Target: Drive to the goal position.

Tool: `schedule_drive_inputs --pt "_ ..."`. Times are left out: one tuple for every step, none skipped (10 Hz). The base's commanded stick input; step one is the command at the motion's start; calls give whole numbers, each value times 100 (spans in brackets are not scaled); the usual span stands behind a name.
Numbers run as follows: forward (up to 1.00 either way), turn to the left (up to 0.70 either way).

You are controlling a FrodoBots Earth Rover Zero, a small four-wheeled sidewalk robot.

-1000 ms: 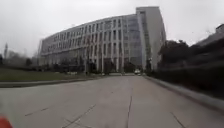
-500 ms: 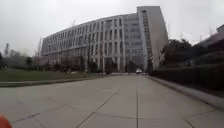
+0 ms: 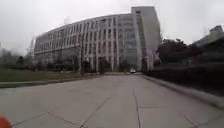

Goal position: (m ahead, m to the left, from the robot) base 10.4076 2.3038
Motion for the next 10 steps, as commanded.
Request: schedule_drive_inputs --pt "70 0" --pt "70 0" --pt "70 0" --pt "70 0" --pt "70 0" --pt "70 0" --pt "70 0" --pt "70 0" --pt "70 0" --pt "70 0"
